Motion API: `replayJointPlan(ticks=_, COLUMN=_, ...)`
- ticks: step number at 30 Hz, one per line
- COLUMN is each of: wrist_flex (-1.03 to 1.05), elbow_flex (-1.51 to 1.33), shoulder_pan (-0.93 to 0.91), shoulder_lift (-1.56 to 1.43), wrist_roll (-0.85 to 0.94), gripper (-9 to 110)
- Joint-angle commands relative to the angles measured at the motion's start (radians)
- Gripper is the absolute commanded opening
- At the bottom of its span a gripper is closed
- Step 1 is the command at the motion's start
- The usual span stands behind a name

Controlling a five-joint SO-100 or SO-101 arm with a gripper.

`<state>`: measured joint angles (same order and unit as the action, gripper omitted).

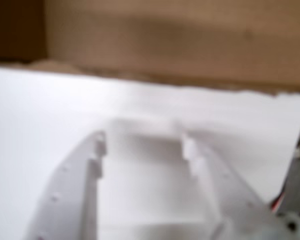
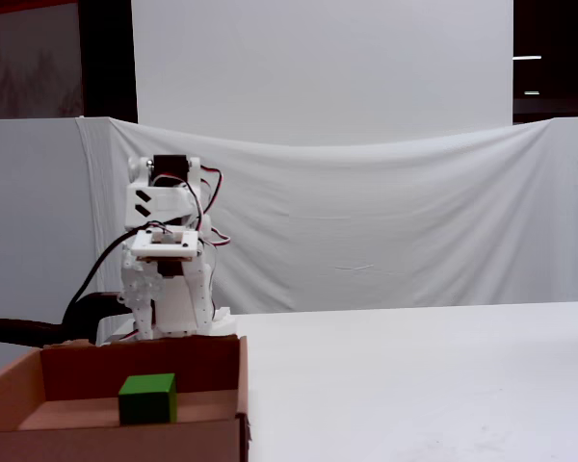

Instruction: Grasp a green cube and put it in a box.

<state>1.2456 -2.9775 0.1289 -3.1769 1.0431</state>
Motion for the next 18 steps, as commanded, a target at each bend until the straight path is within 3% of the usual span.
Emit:
replayJointPlan(ticks=1, wrist_flex=-0.008, elbow_flex=0.005, shoulder_pan=-0.003, shoulder_lift=-0.006, wrist_roll=-0.006, gripper=21)
replayJointPlan(ticks=18, wrist_flex=-0.008, elbow_flex=0.005, shoulder_pan=-0.003, shoulder_lift=-0.006, wrist_roll=-0.018, gripper=21)
